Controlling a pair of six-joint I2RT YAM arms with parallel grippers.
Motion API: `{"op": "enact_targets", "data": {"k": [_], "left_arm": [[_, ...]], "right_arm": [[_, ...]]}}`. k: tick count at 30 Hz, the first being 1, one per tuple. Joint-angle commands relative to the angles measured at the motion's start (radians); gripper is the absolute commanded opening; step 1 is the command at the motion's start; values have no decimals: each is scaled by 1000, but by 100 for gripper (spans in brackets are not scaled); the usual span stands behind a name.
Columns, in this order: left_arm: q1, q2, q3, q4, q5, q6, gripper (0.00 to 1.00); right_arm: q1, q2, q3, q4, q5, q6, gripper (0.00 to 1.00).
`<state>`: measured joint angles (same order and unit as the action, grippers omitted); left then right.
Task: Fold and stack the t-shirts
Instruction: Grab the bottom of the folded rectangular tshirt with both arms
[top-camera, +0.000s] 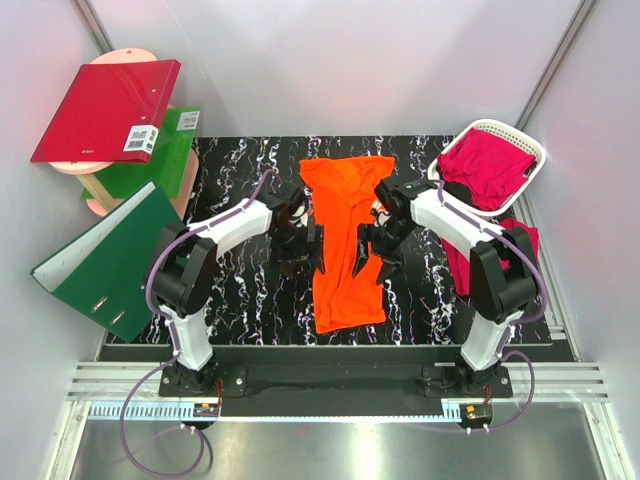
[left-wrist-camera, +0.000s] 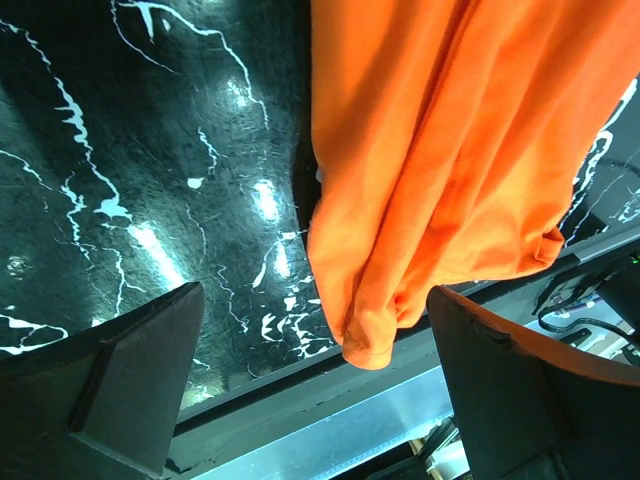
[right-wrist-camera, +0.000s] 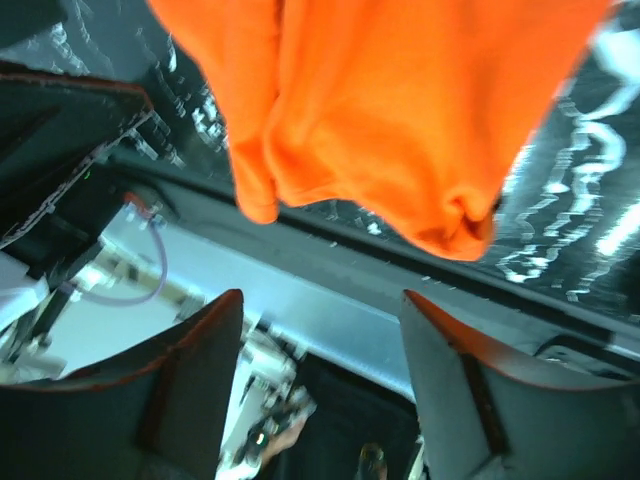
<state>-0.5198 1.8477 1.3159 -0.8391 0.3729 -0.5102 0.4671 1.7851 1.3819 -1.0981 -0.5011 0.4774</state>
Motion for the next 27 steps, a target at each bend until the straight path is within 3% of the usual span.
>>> {"op": "enact_targets", "data": {"k": [1,5,9,13,18,27], "left_arm": [[14,2,37,-14,17,19,99],[38,-11,28,-31,-17,16,99],[140,-59,43,-60,-126,1,99],[242,-119,100,-80,-242,7,99],[368,-142,180,-97,-229,36,99],[420,-113,180,-120,-203,65,99]], "right_arm": [[39,69,16,-8,-166,-13,68],[71,91,46,-5,-209,-4,66],[126,118,92,-5,-217,13,61],[200,129,108,-8,-215,35,51],[300,123,76,-8,-174,66,25],[416,154,43,15,-74,122,30]]}}
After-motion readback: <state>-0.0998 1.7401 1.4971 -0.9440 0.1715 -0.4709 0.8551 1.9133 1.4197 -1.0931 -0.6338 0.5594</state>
